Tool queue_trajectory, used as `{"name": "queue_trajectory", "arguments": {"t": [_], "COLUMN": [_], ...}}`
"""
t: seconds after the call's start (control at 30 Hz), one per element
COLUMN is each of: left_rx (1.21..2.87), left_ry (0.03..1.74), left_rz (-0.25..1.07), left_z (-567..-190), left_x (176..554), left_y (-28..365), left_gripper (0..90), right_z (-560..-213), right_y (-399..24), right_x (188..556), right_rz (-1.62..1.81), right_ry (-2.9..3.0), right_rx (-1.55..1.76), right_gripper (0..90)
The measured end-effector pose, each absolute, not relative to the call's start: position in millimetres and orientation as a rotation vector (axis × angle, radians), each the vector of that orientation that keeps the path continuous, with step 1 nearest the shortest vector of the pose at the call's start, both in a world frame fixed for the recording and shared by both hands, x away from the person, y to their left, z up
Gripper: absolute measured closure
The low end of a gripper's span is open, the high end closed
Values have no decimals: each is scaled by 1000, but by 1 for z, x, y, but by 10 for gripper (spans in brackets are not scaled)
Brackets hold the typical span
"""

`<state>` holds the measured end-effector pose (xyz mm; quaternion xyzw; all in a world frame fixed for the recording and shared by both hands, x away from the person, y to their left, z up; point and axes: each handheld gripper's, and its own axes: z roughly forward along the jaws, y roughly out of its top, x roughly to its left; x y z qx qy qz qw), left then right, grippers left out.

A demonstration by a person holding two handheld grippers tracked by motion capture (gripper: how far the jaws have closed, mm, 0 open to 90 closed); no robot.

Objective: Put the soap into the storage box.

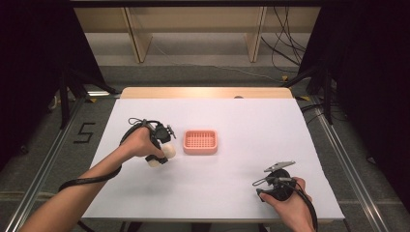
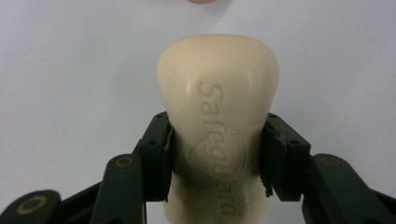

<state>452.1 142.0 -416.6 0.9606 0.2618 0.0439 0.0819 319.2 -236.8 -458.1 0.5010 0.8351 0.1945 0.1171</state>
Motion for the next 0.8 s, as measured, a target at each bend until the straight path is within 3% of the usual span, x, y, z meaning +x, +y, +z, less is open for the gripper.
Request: {"name": "queue_trajectory", "arguments": {"t": [0.8], "left_rx": [2661], "left_ry": [839], "left_rz": [252], "left_z": [-411], "left_x": [456], "left_y": [143], "left_gripper": [495], "right_z": [-458], "right_y": [-236], "right_x": [319], "right_rz": [568], "right_ry": [2446], "right_rx": [1461], "right_gripper": [364]}}
